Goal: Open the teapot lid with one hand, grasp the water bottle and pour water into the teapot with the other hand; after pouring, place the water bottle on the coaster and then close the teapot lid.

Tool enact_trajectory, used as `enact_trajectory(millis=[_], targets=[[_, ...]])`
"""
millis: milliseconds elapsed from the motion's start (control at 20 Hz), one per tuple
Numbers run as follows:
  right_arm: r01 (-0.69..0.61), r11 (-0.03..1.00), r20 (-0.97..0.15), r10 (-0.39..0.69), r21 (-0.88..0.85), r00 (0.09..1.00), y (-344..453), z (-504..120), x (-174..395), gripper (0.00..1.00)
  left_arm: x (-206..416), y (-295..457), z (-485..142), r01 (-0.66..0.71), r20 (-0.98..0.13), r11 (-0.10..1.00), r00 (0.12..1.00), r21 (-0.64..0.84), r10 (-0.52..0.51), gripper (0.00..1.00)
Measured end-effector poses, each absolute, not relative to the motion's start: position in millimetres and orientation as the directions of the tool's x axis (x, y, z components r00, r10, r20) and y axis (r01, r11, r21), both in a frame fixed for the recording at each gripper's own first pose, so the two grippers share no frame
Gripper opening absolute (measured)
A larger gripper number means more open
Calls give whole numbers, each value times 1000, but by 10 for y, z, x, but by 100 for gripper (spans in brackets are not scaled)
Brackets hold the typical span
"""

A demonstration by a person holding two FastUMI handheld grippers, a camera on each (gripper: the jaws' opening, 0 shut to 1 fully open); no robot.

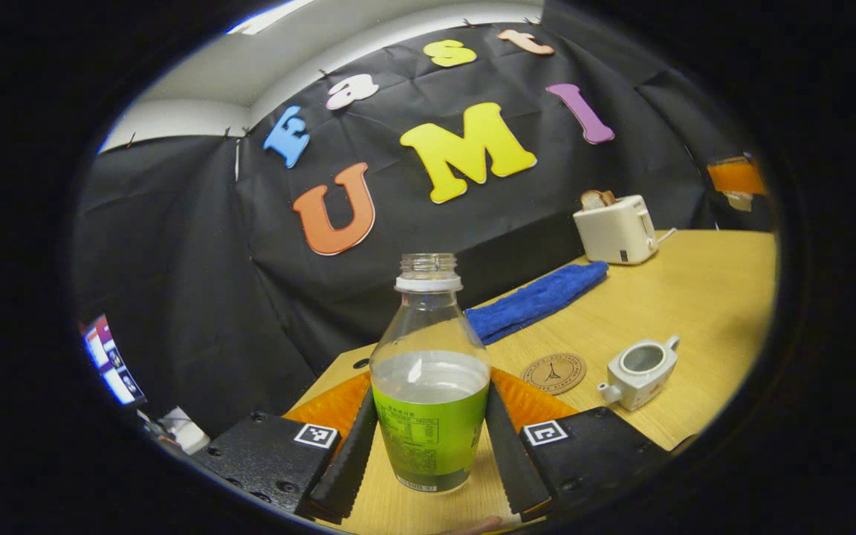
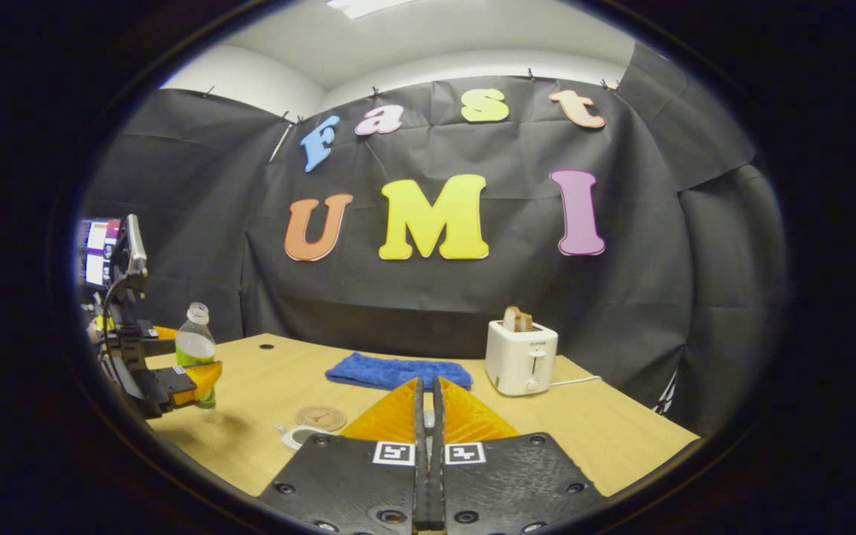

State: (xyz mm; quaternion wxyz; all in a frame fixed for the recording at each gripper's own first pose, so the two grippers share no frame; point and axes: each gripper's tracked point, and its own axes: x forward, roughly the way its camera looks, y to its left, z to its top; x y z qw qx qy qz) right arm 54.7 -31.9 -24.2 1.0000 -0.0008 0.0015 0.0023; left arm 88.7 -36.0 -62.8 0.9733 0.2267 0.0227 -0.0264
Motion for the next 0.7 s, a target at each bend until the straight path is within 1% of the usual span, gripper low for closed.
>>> enact_trajectory(millis=[150, 300, 450, 700], targets=[[-1, 1000, -4, 1, 12, 1000, -371, -236, 527, 0, 882, -517, -765, 109, -119, 783, 992, 612, -45, 75], [15, 1000, -3, -15, 12, 1000, -451, -217, 545, 0, 895, -605, -933, 152, -180, 618, 983, 771, -18, 75], [15, 1000, -11, -14, 18, 1000, -471, -242, 556, 0, 878, -685, -1016, 177, -204, 502, 979, 846, -1, 75], [20, 999, -24, -20, 28, 1000, -523, -268, 563, 0, 945, -731, -1014, 186, -206, 303, 978, 935, 34, 74]])
